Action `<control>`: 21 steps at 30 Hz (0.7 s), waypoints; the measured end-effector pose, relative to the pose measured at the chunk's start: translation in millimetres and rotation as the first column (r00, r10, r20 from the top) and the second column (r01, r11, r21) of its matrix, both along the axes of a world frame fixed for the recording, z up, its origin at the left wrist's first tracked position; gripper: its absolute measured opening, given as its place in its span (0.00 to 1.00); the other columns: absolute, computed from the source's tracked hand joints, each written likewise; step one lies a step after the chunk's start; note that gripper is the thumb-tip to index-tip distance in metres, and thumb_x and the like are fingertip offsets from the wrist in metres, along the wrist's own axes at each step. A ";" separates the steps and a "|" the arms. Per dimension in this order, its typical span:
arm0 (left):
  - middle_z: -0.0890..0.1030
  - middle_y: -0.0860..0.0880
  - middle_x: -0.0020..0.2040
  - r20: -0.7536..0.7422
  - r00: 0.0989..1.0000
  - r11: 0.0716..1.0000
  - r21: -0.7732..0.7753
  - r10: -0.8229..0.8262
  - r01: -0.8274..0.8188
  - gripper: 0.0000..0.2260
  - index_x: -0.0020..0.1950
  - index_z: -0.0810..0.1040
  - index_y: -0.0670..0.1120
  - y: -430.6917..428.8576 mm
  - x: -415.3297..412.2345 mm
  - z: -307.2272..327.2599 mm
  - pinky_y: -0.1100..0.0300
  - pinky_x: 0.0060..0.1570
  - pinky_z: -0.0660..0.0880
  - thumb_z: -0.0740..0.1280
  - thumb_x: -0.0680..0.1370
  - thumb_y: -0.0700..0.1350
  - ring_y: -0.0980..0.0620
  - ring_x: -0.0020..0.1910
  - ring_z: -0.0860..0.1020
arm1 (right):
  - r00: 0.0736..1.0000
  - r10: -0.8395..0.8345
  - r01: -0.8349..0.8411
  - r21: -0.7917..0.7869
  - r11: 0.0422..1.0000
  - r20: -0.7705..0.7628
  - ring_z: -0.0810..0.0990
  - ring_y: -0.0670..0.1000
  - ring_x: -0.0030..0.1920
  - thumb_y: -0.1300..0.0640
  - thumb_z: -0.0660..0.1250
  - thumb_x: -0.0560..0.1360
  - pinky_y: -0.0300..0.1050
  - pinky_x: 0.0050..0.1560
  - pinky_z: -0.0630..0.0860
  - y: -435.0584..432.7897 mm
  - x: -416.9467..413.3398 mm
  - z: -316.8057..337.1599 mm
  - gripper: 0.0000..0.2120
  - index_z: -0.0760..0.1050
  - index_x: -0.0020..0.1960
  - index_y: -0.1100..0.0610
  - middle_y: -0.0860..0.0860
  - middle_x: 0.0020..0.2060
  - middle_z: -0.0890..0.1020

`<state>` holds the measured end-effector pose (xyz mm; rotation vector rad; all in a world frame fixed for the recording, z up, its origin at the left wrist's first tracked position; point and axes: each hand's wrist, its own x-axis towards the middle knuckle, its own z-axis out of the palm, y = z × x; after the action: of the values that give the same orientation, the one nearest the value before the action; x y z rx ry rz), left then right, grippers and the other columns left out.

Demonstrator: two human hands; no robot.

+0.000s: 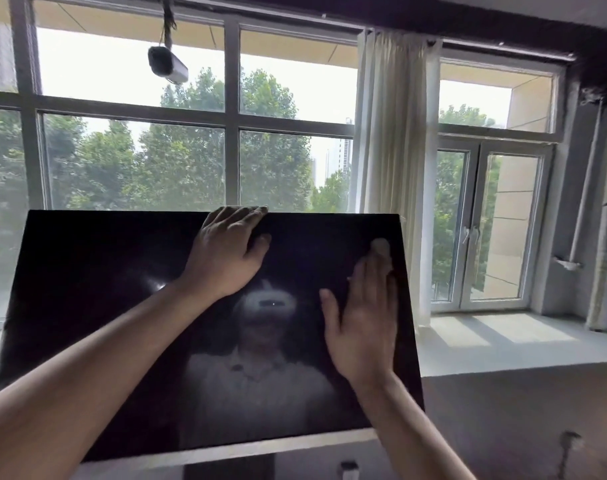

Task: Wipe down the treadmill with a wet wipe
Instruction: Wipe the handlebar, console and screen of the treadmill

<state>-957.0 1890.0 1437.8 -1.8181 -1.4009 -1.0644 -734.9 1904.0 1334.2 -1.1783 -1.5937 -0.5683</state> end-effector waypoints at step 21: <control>0.79 0.47 0.70 0.022 1.000 1.000 0.014 -0.022 0.022 0.26 0.73 0.77 0.44 1.0 1.2 -0.9 0.54 0.73 0.62 0.60 0.78 0.54 0.45 0.70 0.73 | 0.995 -0.078 0.074 -0.076 0.994 -0.062 0.57 0.60 0.81 0.48 0.54 0.84 0.62 0.77 0.59 -18.6 -5.9 -40.2 0.30 0.65 0.77 0.67 0.62 0.79 0.63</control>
<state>-955.8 1891.0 1437.0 -1.8208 -1.3860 -1.1058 -740.9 1885.4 1294.0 -1.3044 -1.5310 -0.5188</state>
